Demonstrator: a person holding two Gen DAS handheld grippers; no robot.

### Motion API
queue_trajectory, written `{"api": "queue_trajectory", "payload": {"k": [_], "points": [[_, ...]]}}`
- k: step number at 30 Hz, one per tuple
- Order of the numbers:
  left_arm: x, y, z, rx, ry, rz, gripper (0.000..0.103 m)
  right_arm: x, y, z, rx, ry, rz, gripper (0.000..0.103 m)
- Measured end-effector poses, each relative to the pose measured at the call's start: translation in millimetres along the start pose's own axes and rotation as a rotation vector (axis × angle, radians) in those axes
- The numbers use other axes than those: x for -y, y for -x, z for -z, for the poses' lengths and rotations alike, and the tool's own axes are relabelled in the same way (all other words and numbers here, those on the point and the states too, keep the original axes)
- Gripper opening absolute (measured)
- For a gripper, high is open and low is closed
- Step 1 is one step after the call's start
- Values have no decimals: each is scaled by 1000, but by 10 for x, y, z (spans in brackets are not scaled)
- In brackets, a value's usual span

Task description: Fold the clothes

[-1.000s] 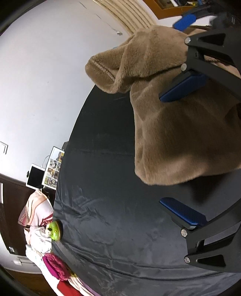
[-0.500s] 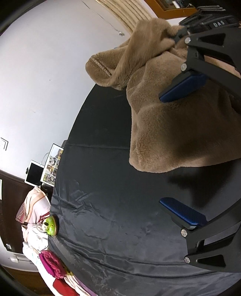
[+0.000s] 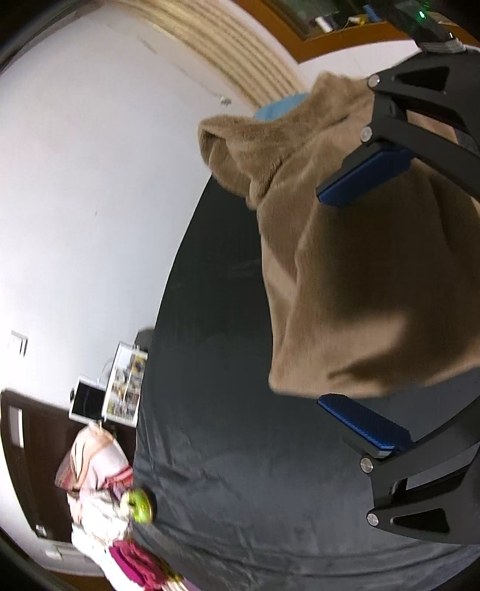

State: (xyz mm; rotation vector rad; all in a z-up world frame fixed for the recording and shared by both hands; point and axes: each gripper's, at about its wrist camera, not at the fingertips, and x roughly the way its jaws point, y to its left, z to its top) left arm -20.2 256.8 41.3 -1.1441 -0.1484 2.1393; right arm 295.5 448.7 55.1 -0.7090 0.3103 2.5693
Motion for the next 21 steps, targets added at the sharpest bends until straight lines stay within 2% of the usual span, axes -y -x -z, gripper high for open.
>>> {"api": "queue_trajectory", "payload": {"k": [3,6,10,11,13,14,15,16,19,21], "points": [[114,-73,3,-15,2,40,103,225,73,126,-19,-32,35,11],[210,-201,3,-35,5,52,103,340,117,175,-29,-59,29,11],[386,-285,118,-32,-49,34,103,342,268,49,17,-68,-99,12],[431,-289,162,-30,-71,25,103,319,311,-24,37,-61,-130,18],[510,-289,257,-28,-115,7,103,227,364,-191,70,-45,-195,53],[541,-286,306,-27,-135,0,102,182,390,-273,94,-47,-236,87],[572,-285,355,-26,-152,-6,102,141,421,-363,128,-61,-288,94],[583,-292,393,-26,-163,-8,102,85,423,-468,148,-69,-330,94],[600,-312,500,-25,-185,-9,102,-146,329,-783,143,-55,-419,94],[590,-319,564,-27,-185,0,102,-360,199,-946,106,-26,-469,94]]}}
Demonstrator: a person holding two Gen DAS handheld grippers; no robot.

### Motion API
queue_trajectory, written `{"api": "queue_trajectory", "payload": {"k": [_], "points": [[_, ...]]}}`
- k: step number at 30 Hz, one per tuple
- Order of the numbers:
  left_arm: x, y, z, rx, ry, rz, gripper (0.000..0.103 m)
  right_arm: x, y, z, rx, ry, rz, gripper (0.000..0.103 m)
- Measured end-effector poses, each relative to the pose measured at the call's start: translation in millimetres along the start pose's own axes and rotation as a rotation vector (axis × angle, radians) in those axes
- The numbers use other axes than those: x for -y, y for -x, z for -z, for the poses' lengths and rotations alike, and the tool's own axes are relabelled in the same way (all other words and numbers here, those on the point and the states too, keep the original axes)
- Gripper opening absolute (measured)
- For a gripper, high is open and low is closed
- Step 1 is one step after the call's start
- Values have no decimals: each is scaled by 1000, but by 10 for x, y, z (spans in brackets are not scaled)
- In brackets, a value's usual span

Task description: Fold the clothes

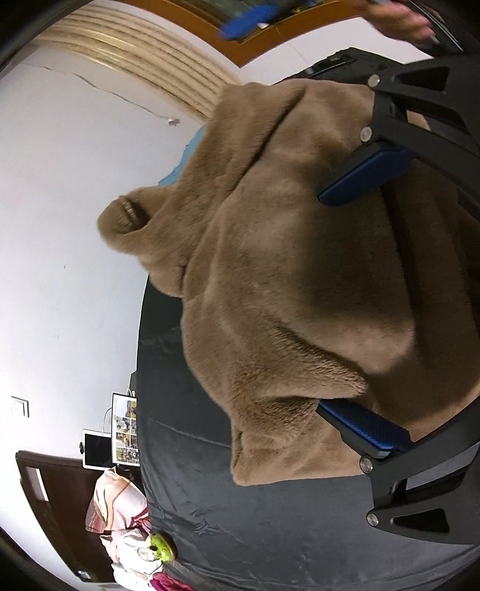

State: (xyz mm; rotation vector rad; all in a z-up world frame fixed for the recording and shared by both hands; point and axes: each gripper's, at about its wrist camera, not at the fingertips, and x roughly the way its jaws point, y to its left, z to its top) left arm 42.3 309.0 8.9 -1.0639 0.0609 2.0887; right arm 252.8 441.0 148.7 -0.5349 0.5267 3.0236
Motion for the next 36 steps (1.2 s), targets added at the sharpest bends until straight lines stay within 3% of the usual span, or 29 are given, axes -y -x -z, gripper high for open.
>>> {"api": "queue_trajectory", "payload": {"k": [7,12,14,16,22,25,29,36], "points": [[-76,-73,218,-18,39,53,102,-201,-1070,-198,-281,-50,-90,94],[-84,-93,336,-21,44,62,102,0,-1899,-174,-519,-190,-131,94],[-100,-89,363,-25,49,71,102,84,-2126,-87,-617,-261,-200,93],[-126,-91,414,-31,56,83,102,152,-2208,-28,-654,-319,-298,94],[-154,-49,482,-30,59,89,102,267,-1886,-130,-503,-452,-719,94],[-159,37,498,-23,50,90,102,205,-1570,-219,-428,-415,-844,94],[-168,325,568,26,6,93,102,46,-1072,-268,-332,-298,-981,94],[-186,1073,683,202,-147,49,103,-121,-294,-59,-268,-137,-1088,94]]}}
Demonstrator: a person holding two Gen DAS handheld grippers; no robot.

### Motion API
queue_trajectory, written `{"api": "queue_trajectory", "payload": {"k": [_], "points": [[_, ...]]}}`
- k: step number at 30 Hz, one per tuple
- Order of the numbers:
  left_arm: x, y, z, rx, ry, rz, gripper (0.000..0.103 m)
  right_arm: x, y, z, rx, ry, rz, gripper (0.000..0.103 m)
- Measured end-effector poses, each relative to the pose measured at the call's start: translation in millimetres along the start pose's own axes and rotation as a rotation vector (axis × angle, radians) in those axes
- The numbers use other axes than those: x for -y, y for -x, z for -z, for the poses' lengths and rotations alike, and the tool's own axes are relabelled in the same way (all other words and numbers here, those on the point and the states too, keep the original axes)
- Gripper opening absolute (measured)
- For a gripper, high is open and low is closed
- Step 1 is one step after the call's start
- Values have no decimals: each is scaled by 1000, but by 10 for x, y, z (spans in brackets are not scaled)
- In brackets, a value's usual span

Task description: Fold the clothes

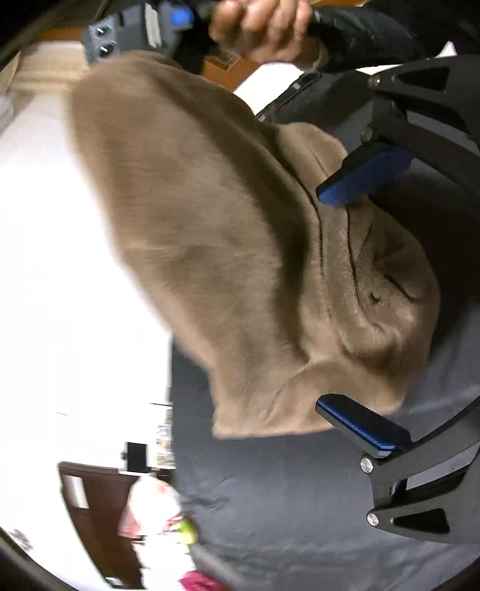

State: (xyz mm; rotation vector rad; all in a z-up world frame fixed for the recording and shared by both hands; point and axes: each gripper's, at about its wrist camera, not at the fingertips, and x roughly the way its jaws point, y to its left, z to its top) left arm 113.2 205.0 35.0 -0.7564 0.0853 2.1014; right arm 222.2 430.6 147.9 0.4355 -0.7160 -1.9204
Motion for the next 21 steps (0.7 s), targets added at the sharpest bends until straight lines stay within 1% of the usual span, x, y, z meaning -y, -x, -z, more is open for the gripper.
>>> {"api": "queue_trajectory", "payload": {"k": [2,5,9,12,14,16,21], "points": [[23,163,-50,55,-59,-15,103,-68,21,89,-10,16,2,94],[110,251,-168,106,-166,-29,102,-195,74,224,-15,21,14,94],[291,309,-295,137,-321,14,103,-298,117,297,-4,3,22,94],[466,269,-392,153,-451,24,103,-332,97,331,-2,2,28,94],[570,219,-440,143,-528,31,102,-353,74,356,-8,9,33,94],[620,148,-484,124,-571,28,102,-398,71,394,-18,19,34,94],[684,25,-517,54,-639,106,102,-506,44,488,-50,45,33,94]]}}
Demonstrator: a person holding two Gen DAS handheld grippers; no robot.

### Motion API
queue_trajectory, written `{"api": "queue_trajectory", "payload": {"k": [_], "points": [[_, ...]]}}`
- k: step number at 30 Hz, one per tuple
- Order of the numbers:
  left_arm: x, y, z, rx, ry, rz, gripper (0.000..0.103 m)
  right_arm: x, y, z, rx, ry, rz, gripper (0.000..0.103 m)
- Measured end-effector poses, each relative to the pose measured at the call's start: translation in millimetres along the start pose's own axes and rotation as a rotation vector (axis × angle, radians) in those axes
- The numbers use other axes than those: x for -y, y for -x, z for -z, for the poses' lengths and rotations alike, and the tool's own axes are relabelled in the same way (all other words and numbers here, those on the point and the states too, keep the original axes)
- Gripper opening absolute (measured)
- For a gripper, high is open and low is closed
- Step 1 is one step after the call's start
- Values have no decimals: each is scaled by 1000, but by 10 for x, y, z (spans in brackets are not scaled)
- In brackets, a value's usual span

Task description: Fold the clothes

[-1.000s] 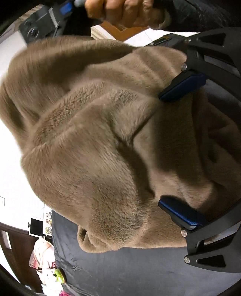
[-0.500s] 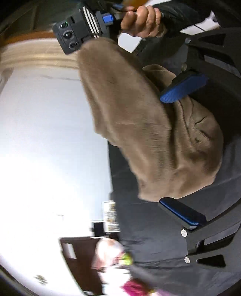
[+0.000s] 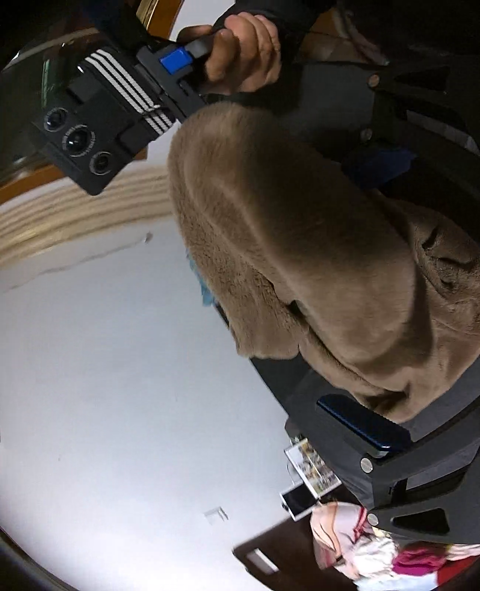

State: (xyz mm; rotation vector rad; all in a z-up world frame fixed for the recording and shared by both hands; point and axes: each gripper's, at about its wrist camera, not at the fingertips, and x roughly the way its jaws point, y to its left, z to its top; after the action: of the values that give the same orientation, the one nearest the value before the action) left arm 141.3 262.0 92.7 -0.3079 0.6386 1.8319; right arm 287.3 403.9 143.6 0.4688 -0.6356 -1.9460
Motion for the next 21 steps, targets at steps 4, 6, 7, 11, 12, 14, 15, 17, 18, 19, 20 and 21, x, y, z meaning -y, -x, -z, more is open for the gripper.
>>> {"api": "queue_trajectory", "payload": {"k": [4,6,7,11,12,14,15,17,18,19,20,21], "points": [[-31,-57,26,-29,5,53,102,-65,-29,81,-22,18,3,94],[-7,-48,42,-40,15,74,93,-55,-49,102,-24,15,-4,94],[18,-28,47,-46,21,79,89,-43,-61,111,-26,12,-7,94],[100,-43,128,-109,70,67,34,8,-119,134,-30,2,-5,94],[100,-41,161,-121,92,64,27,27,-140,135,-30,-1,1,94],[66,14,215,-115,139,37,24,83,-200,121,-27,-7,22,94],[48,65,241,-104,164,17,23,100,-217,121,-24,-9,35,94],[-58,169,317,-76,239,-34,21,97,-206,141,-13,-7,69,94],[-115,221,356,-63,278,-60,21,94,-181,152,-5,-2,86,94],[-188,288,403,-51,328,-85,21,81,-143,164,5,2,97,94],[-264,357,452,-40,381,-111,20,68,-104,175,14,6,108,94],[-370,397,490,-29,428,-130,20,65,-55,182,27,7,124,94]]}}
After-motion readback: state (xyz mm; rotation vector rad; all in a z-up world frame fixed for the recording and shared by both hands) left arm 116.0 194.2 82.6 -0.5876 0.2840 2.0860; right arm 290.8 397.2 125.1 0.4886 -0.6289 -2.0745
